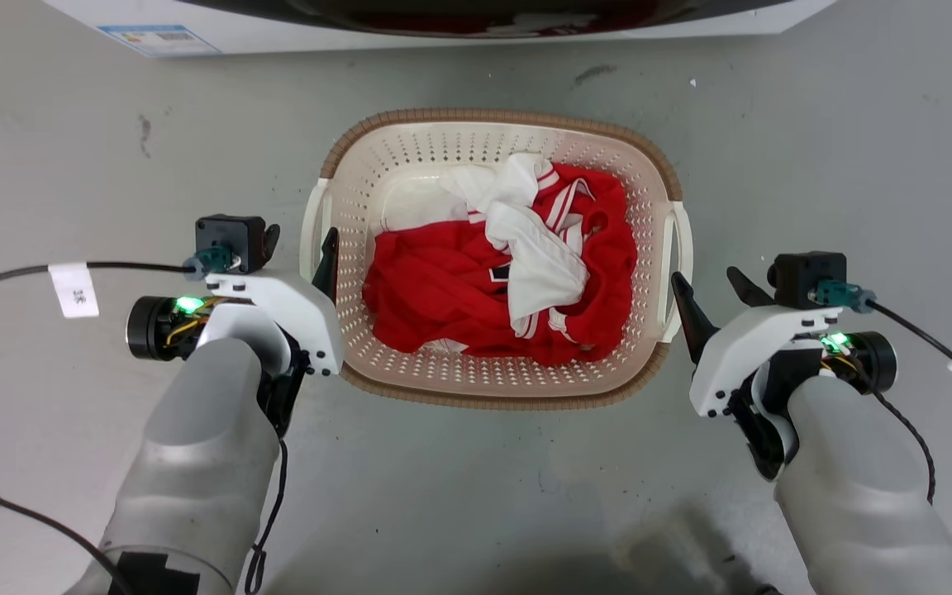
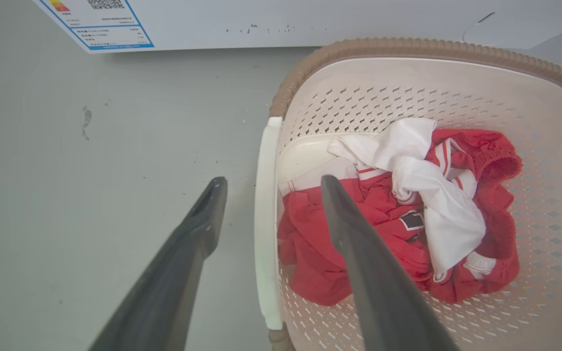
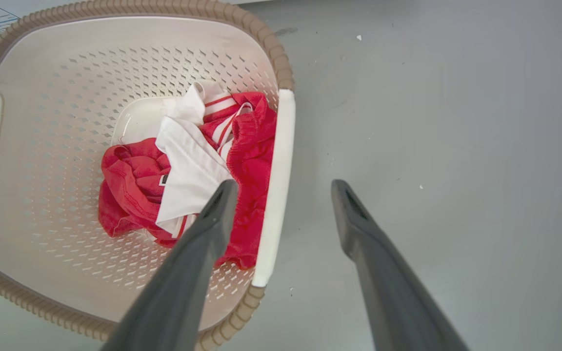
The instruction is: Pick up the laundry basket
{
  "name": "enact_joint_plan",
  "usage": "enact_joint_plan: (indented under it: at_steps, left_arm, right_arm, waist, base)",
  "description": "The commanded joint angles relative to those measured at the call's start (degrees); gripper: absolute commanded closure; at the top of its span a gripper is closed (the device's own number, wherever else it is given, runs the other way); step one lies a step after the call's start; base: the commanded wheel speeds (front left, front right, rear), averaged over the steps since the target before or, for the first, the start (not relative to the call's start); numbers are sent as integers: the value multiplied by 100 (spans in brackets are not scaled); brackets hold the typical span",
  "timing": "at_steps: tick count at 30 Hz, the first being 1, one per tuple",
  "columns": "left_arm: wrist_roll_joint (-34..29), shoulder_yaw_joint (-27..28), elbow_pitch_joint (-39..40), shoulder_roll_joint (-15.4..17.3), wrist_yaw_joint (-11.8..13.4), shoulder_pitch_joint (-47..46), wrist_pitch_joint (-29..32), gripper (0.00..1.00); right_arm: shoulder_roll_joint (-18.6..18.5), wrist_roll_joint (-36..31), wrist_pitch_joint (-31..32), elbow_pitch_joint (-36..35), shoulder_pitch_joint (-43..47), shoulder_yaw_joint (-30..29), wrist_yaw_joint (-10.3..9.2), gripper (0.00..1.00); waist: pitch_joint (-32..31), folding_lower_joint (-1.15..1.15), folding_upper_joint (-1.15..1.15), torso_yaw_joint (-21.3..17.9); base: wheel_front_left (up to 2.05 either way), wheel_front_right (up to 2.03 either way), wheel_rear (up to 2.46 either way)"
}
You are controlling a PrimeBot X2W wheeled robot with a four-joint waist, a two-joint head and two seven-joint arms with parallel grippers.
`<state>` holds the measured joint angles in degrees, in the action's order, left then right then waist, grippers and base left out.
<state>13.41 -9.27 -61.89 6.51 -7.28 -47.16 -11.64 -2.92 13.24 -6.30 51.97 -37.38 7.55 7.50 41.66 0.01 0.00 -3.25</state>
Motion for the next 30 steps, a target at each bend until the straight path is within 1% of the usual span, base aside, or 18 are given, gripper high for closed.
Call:
enact_joint_plan:
  at_steps: [1,6,13,20,21,25,26,27,28,30]
  left_arm:
    - [51,-42,-111,37,-10,-136,65,0]
    - [173,-319,-336,72,-20,-454,302,0]
    - [723,-821,-439,196,-22,-878,851,0]
    - [1187,-1256,-473,328,-23,-1189,1306,0]
    - [1373,-1401,-499,350,-23,-1265,1467,0]
    - [1620,-1574,-555,360,-24,-1327,1684,0]
    - [1674,-1617,-557,357,-24,-1334,1721,16]
    - [1724,-1665,-548,358,-24,-1346,1738,98]
    - [1790,-1715,-545,342,-24,-1336,1778,100]
    - [1897,-1807,-515,337,-24,-1305,1859,100]
  right_arm:
    - [6,109,36,140,-170,71,-2,0]
    - [6,358,150,545,-538,294,-2,0]
    - [6,853,447,1117,-1085,703,-2,0]
    - [6,1332,856,1453,-1517,1188,-2,0]
    - [6,1499,1002,1572,-1654,1348,-3,0]
    - [6,1691,1179,1713,-1778,1534,-2,0]
    - [6,1766,1220,1735,-1797,1567,-2,2]
    - [6,1829,1305,1749,-1792,1616,-3,62]
    - [7,1879,1374,1732,-1785,1694,-3,100]
    - [4,2001,1400,1694,-1802,1773,-2,100]
  waist:
    - [95,-1,0,-29]
    - [253,-1,0,-71]
    - [421,-1,0,-85]
    - [567,-1,0,-63]
    - [615,-1,0,-58]
    - [664,-1,0,-47]
    - [674,-1,0,-43]
    - [682,-1,0,-36]
    - [690,-1,0,-28]
    - [698,-1,0,-25]
  base:
    - [0,0,0]
    - [0,0,0]
    - [0,0,0]
    - [0,0,0]
    - [0,0,0]
    - [0,0,0]
    - [0,0,0]
    - [0,0,0]
    - [0,0,0]
    - [0,0,0]
